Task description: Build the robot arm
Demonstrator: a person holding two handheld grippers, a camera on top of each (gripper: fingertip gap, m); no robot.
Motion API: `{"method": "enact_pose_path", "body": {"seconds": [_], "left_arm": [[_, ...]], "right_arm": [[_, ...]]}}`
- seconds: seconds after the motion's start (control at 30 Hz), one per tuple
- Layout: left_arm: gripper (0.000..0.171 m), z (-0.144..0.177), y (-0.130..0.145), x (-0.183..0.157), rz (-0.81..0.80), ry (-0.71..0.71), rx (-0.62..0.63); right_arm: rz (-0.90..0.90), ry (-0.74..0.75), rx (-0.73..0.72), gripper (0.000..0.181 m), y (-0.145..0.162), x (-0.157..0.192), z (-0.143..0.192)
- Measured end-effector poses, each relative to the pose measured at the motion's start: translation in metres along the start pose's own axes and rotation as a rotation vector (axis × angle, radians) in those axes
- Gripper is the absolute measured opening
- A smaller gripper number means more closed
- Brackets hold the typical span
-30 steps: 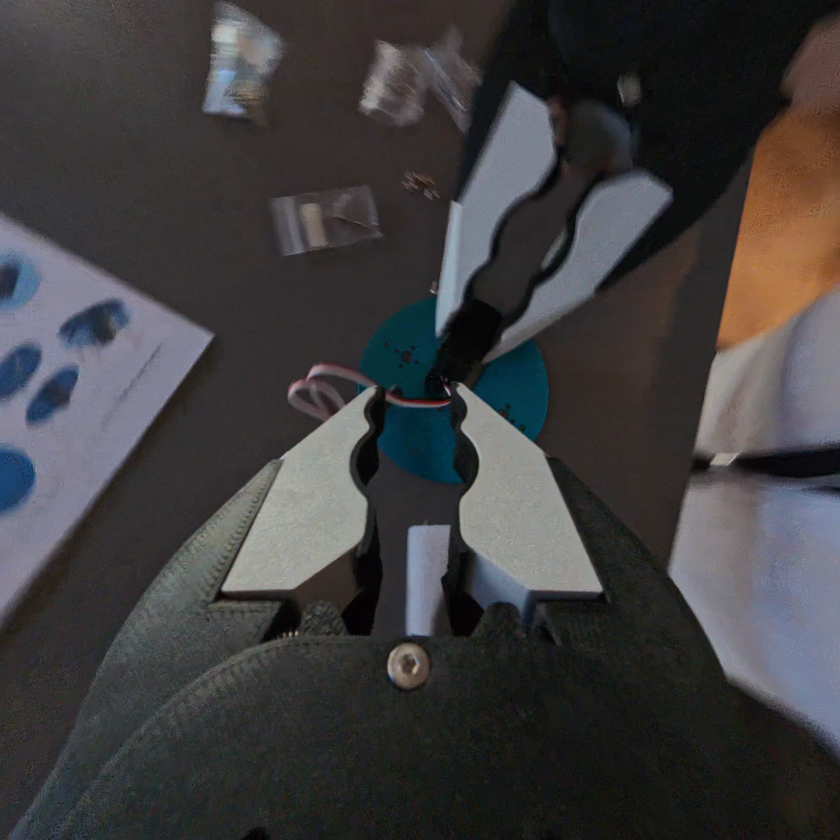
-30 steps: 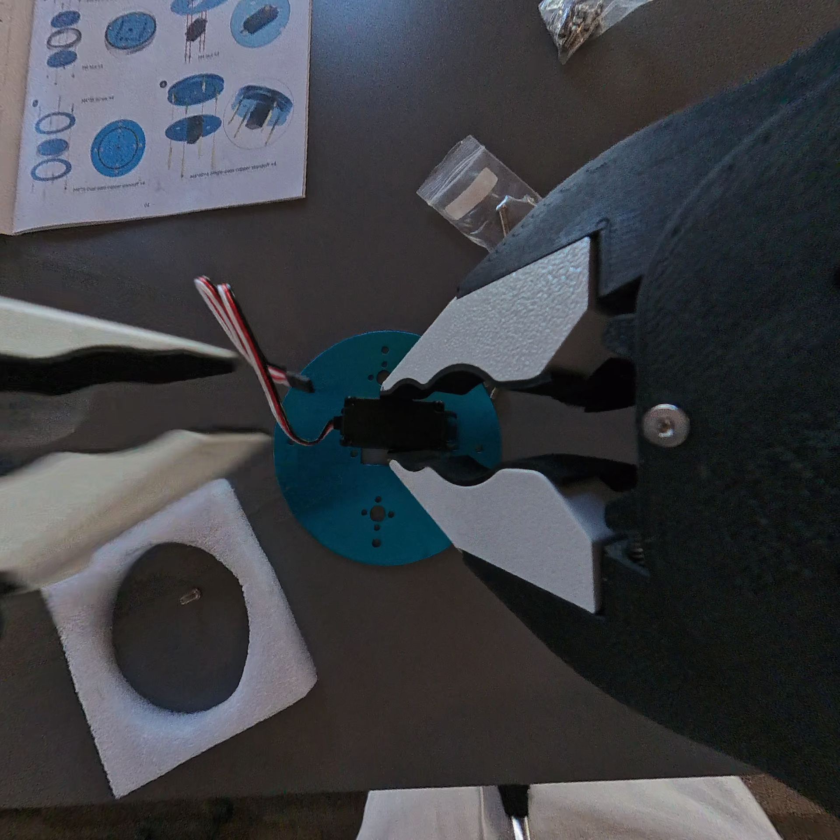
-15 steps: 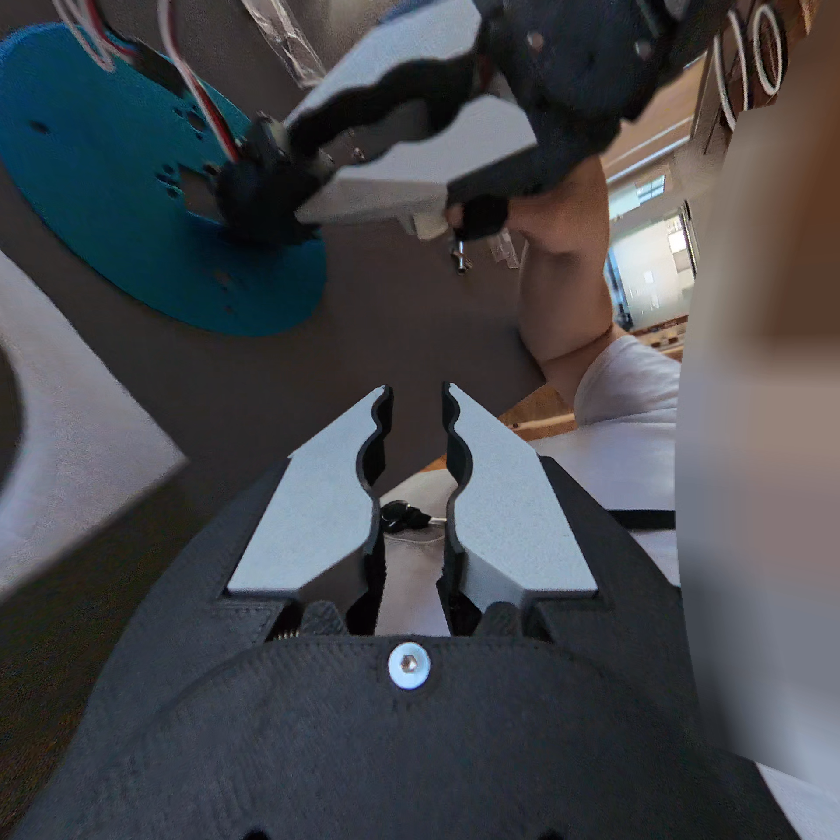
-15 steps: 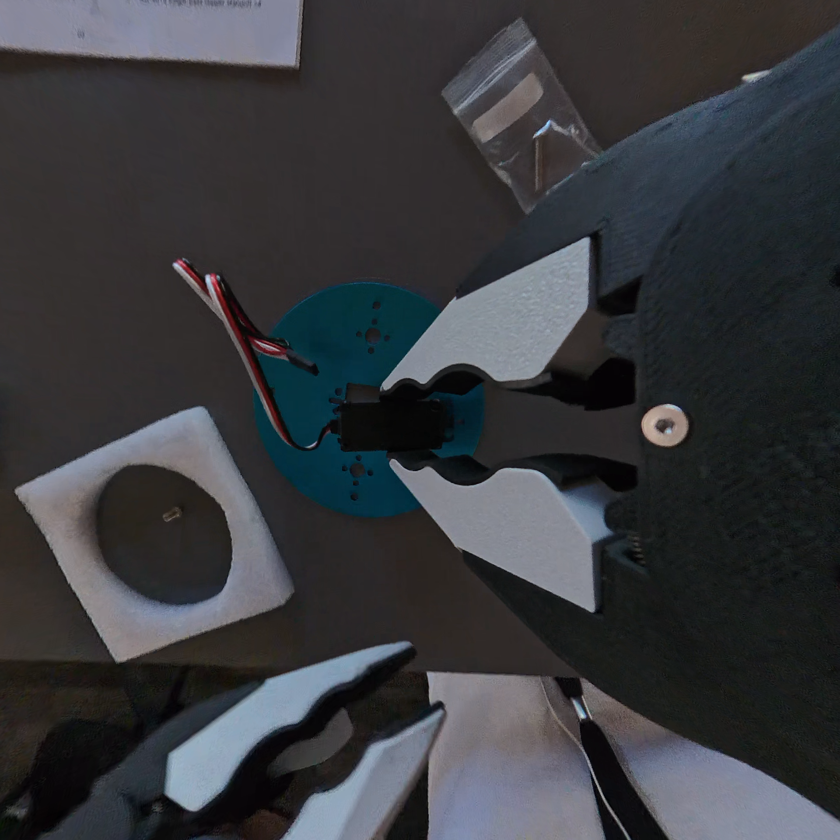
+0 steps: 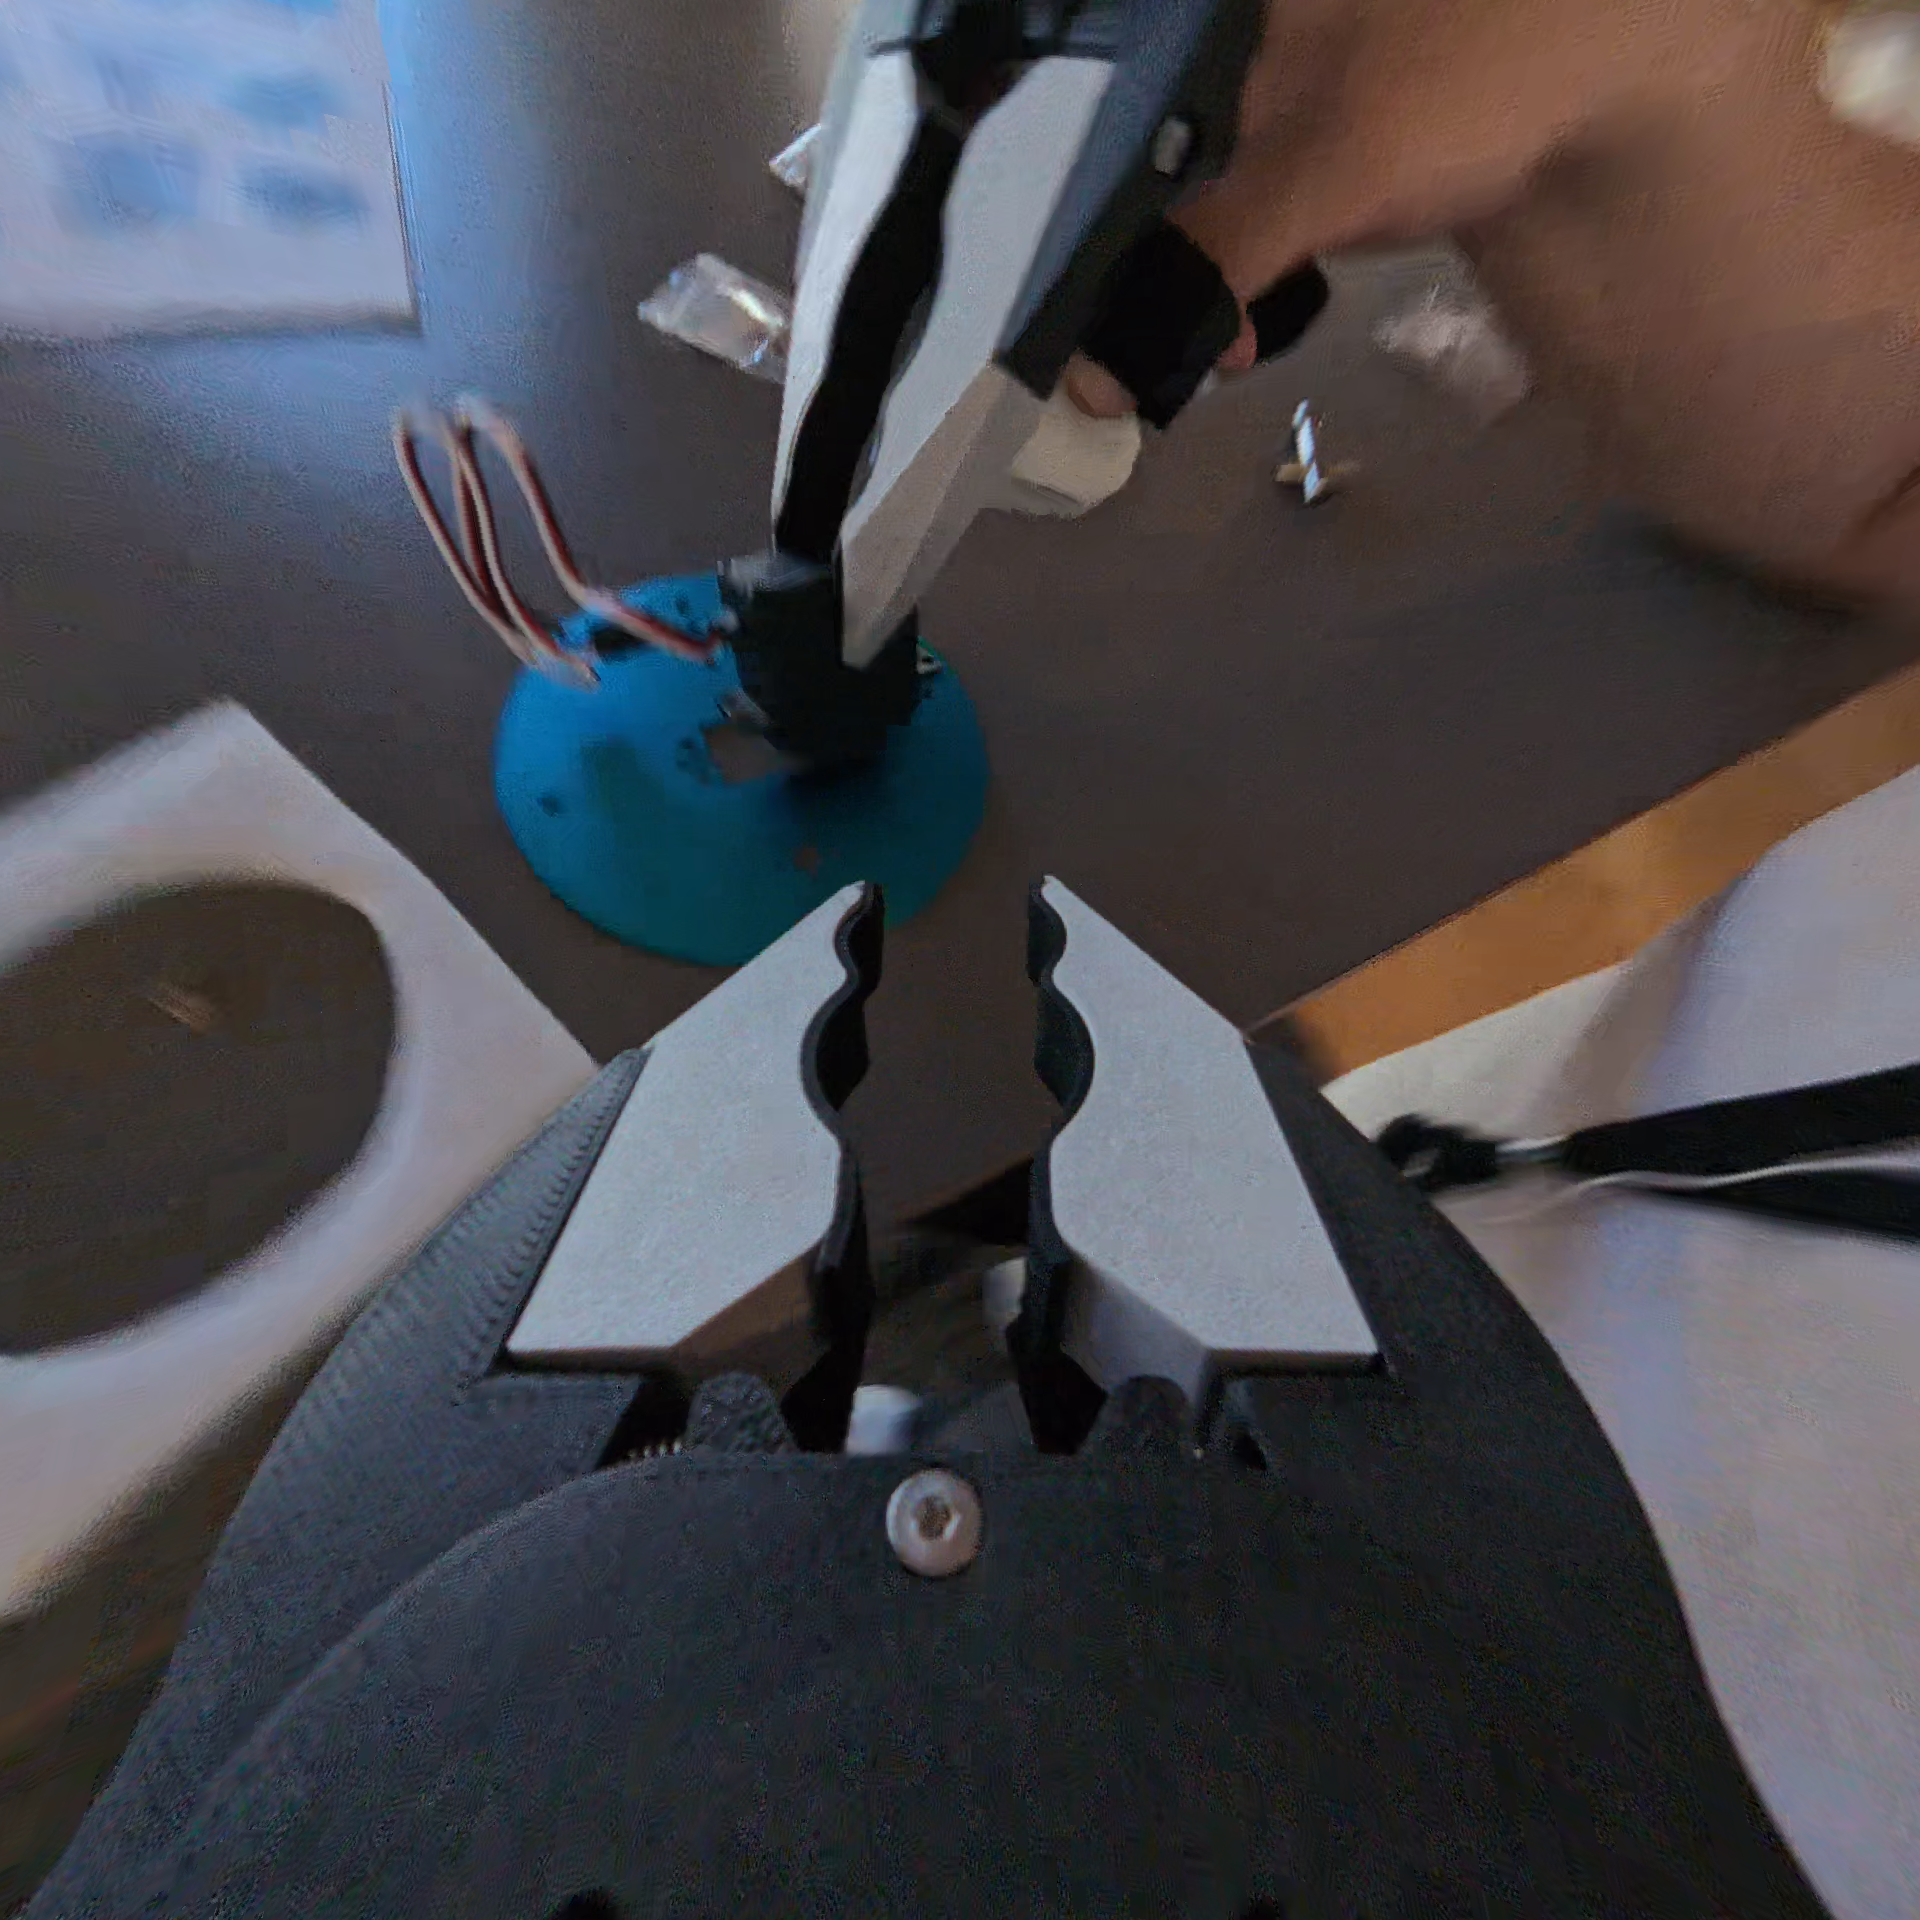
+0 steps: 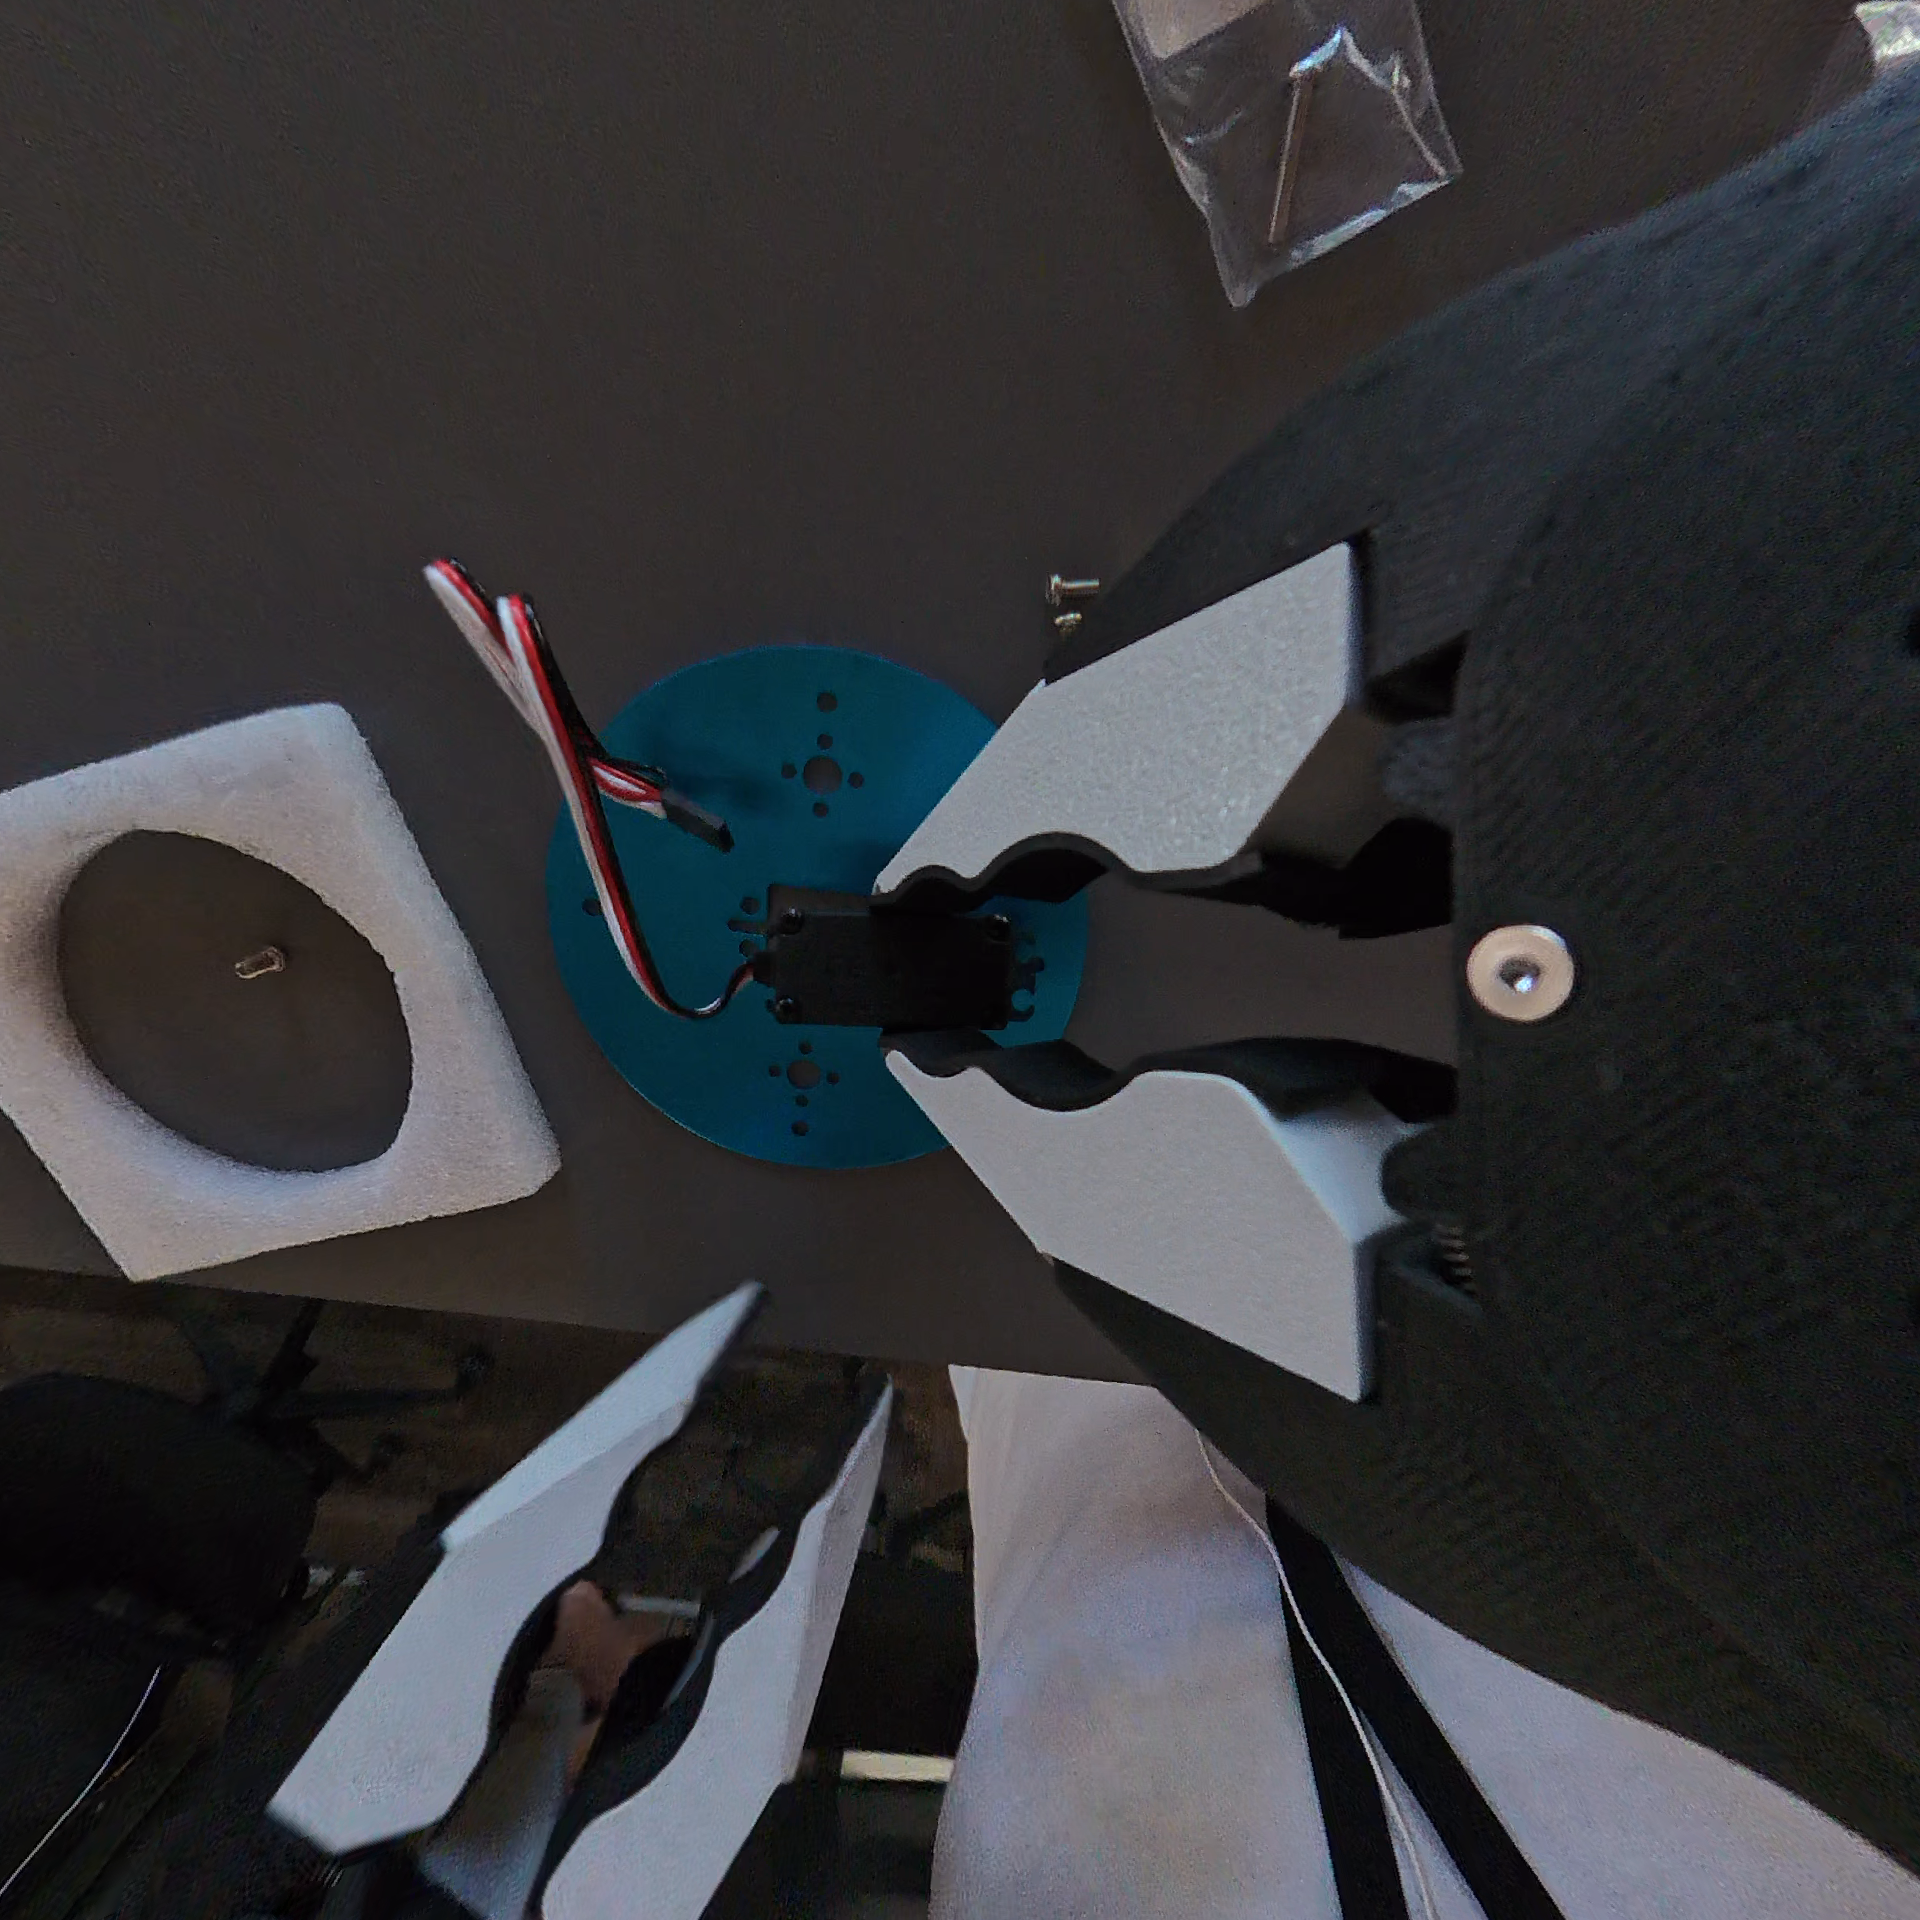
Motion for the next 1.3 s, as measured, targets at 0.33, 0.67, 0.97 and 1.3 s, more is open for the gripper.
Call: {"method": "enact_pose_path", "body": {"seconds": [0.33,0.67,0.97,1.3], "left_arm": [[0.039,-0.035,0.001,0.023,-0.980,0.074,0.473],[0.049,-0.039,-0.006,0.025,-1.256,-0.026,0.370],[0.003,-0.034,-0.006,0.029,-1.361,-0.159,0.225],[0.067,-0.038,-0.025,0.048,-0.423,0.163,0.401]], "right_arm": [[-0.027,-0.041,-0.017,0.021,0.001,-0.004,0.002],[-0.108,-0.089,-0.019,0.021,0.002,-0.012,0.004],[-0.181,-0.208,-0.011,0.021,0.001,-0.015,0.001],[-0.127,-0.144,-0.058,0.021,-0.005,-0.022,0.003]]}}
Point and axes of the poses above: each gripper's, where its closed fingertips meet, z back along the fingers, y out of its underside, x = y × z across the jaws, the point moved 4 cm from there along z, back along the fingers, and after that the axes turned 5 degrees about -z, right-handed, at the moved point
